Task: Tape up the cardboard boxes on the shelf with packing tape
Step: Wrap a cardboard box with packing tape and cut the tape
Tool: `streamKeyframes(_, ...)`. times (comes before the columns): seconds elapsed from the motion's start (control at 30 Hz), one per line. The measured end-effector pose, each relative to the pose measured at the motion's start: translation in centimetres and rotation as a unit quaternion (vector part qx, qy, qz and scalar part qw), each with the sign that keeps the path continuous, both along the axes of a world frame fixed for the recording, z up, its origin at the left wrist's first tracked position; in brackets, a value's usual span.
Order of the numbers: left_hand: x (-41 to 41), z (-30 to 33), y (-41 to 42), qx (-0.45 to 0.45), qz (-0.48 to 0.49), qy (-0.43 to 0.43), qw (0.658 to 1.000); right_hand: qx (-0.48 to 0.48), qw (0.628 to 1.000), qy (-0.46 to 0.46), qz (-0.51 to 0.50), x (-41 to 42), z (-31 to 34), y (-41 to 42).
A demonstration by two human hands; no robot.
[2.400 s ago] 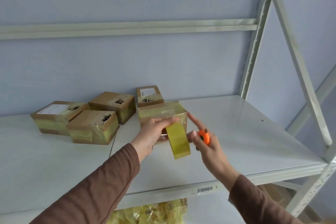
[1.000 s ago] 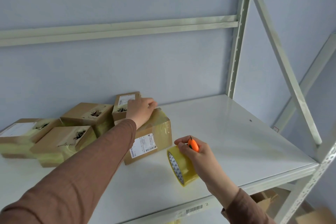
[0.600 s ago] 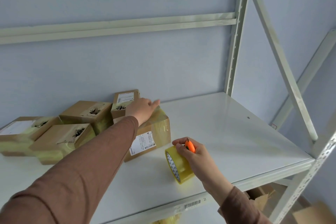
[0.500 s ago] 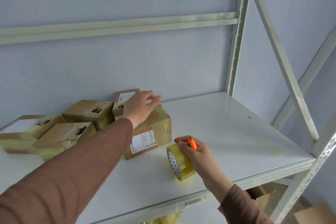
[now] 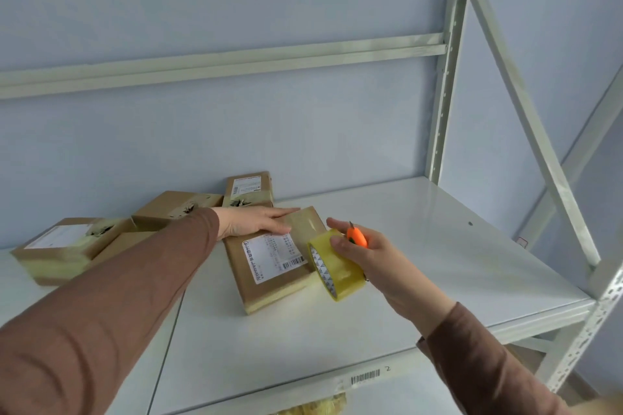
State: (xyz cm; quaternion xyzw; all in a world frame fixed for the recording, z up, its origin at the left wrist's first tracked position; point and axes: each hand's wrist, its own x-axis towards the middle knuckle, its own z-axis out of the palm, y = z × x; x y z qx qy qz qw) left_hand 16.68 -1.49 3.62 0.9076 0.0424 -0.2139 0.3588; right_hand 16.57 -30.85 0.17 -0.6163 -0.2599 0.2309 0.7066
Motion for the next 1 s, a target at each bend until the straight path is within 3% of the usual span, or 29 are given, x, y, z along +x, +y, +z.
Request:
streamKeyframes(0.13,-1.1,-0.9,-1.9,0.124,-0.071,-0.206,0.968,0.015,0.999,-0.009,-0.051,0.4,-0.5,0.2)
streamKeyframes(0.2,-1.8,-2.2,-2.5,0.151,-0.084,-0.257,0.951,0.027,0.998,-0.038,-0.047,0.3,-1.1,-0.1)
streamKeyframes(0.27,-2.2,-3.1,-2.7,0.209,-0.105,-0.244,0.941,0.033,0.997,-0.072,-0.002,0.1,-1.8,-0.3)
streamKeyframes(0.37,-2.6,-3.7,-2.7,0.305,-0.099,-0.156,0.934,-0.002,0.994,-0.109,0.005,0.5,-2.8,-0.1)
streamKeyframes(0.73,-3.5,-5.1,-4.0,0.338,-0.102,-0.179,0.918,-0.039,0.983,-0.18,-0.017,0.1,-3.2,-0.5)
streamKeyframes(1.0,-3.1,-3.5,-4.6,0.344,-0.061,-0.15,0.925,-0.126,0.984,-0.119,-0.042,-3.6,-6.0,-4.7)
